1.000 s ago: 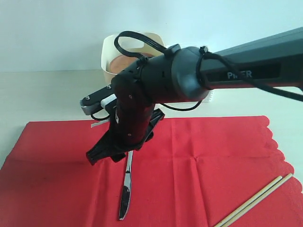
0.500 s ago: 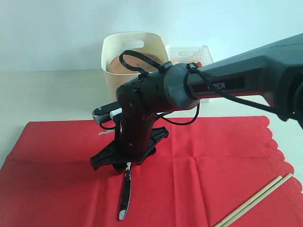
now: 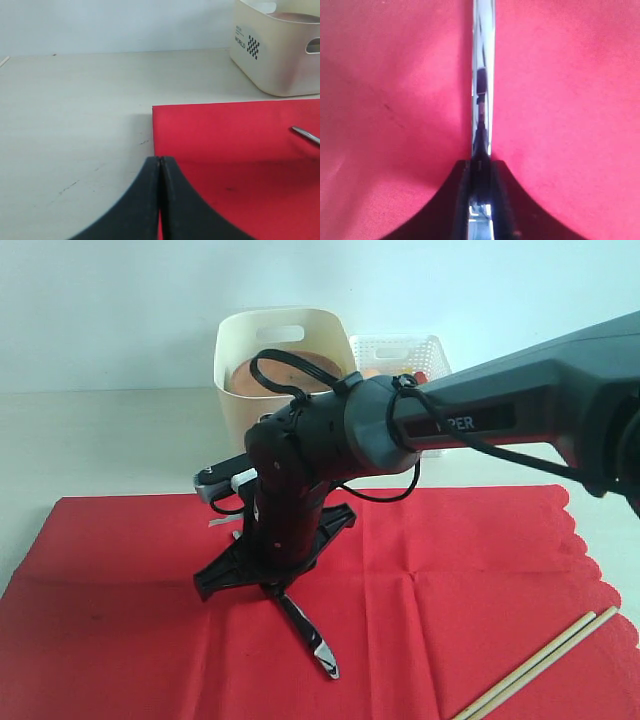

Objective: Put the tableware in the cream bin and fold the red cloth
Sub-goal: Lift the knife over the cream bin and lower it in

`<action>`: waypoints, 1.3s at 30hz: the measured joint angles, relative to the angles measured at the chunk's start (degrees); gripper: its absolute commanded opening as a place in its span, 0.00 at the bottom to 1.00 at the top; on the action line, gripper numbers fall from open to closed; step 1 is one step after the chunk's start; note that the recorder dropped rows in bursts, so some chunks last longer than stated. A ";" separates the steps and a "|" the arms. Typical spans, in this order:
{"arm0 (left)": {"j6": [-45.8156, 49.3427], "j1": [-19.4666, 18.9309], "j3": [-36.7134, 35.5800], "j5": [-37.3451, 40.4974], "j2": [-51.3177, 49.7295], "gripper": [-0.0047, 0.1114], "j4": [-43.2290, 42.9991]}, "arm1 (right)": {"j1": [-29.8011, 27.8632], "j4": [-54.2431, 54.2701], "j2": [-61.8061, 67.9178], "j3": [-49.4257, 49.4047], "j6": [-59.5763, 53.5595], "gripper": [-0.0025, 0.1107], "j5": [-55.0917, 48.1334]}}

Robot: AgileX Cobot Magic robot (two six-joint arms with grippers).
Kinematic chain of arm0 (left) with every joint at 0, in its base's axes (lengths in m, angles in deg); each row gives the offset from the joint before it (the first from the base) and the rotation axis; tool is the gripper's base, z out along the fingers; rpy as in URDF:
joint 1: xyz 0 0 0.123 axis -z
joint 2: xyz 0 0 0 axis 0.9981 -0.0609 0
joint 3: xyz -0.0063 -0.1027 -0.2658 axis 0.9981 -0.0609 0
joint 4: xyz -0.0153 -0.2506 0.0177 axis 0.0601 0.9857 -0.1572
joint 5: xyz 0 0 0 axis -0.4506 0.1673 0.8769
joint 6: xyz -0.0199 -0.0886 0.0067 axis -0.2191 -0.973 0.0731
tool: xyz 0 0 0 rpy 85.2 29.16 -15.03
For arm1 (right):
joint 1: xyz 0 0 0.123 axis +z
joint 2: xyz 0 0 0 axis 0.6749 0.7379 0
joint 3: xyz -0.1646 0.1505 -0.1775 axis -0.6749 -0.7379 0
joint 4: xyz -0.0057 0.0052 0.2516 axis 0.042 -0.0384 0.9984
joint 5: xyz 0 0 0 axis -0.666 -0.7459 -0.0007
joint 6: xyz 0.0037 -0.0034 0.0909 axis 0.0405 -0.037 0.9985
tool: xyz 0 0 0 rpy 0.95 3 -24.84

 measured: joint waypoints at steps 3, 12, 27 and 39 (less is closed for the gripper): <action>0.00 0.00 0.00 0.00 0.00 0.04 0.00 | 0.00 -0.13 0.00 0.00 -1.03 0.05 0.00; 0.00 0.00 0.00 0.00 0.00 0.04 0.00 | 0.00 -0.78 0.04 0.00 -4.11 0.02 0.00; 0.00 0.00 0.00 0.00 0.00 0.04 0.00 | 0.00 -1.52 -8.19 0.00 -9.38 0.02 -0.52; 0.00 0.00 0.00 0.00 0.00 0.04 0.00 | 0.00 -1.66 -19.98 0.00 -14.11 0.02 2.85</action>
